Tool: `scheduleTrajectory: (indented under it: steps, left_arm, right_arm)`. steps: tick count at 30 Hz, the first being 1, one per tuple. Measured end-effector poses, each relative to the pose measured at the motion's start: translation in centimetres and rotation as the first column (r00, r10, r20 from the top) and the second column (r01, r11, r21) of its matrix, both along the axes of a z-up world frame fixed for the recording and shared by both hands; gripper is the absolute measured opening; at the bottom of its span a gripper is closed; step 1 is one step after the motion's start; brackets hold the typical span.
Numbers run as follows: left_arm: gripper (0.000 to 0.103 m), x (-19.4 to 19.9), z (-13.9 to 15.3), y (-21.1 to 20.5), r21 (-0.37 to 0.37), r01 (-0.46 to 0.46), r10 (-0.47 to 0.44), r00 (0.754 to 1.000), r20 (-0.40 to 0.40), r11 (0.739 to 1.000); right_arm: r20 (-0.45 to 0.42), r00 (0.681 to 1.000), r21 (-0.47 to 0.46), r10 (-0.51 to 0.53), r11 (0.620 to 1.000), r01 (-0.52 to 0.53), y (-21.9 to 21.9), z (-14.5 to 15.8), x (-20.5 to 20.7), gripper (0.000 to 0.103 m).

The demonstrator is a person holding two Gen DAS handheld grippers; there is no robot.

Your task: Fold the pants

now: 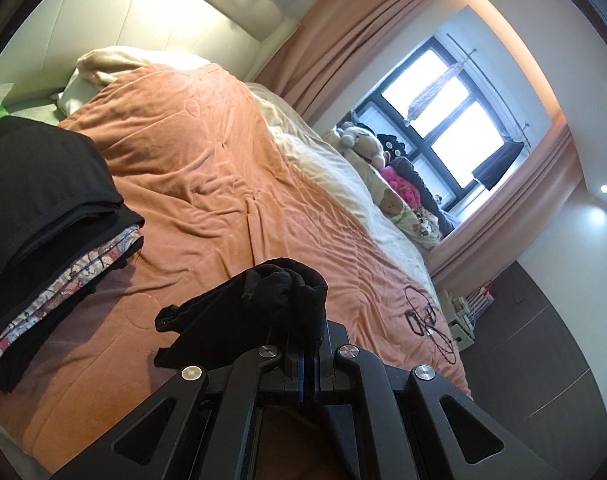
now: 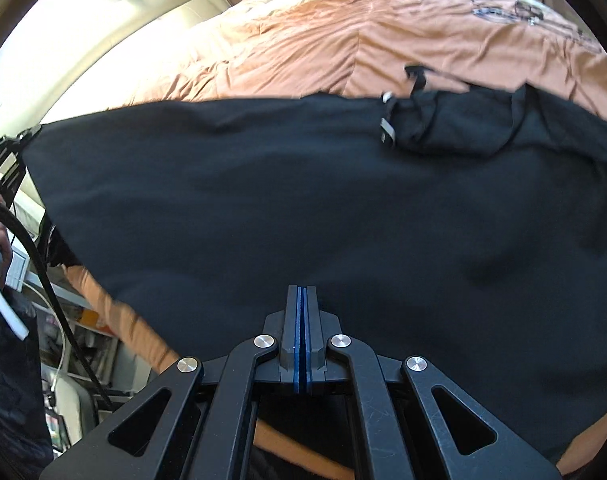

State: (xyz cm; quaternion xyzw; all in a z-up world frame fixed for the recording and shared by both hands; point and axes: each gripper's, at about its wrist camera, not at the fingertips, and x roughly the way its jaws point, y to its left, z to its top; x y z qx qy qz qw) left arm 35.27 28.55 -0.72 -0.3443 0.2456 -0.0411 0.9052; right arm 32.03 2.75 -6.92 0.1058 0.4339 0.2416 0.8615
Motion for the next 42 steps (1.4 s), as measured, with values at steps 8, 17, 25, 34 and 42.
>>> scheduleTrajectory:
  steps: [8, 17, 25, 34, 42]
  left_arm:
    - [0.002, 0.1, -0.3, -0.5, 0.003, 0.007, -0.007, 1.0, -0.006, 1.0]
    - [0.002, -0.5, -1.6, 0.5, 0.003, -0.019, 0.019, 0.999, -0.03, 1.0]
    - [0.002, -1.3, -2.4, 0.7, 0.008, -0.029, 0.029, 0.999, -0.04, 1.0]
    - [0.002, -2.5, -3.5, 1.1, 0.004, -0.048, 0.048, 0.997, -0.054, 0.999]
    - [0.002, -2.8, -4.6, 1.4, -0.001, -0.059, 0.059, 0.995, -0.075, 0.998]
  right_arm:
    - [-0.089, 0.996, 0.019, 0.017, 1.0, -0.016, 0.9, -2.7, -0.5, 0.0]
    - [0.007, 0.999, -0.051, -0.042, 0.998, 0.042, 0.8, -0.6, 0.0, 0.0]
    - [0.041, 0.996, -0.107, -0.082, 0.991, 0.086, 1.6, -0.6, 2.5, 0.0]
    - [0.02, 0.993, -0.133, -0.114, 0.984, 0.115, 2.4, -2.0, 6.2, 0.0]
    - [0.013, 0.987, -0.13, -0.16, 0.979, 0.16, 2.7, -2.2, 10.4, 0.0]
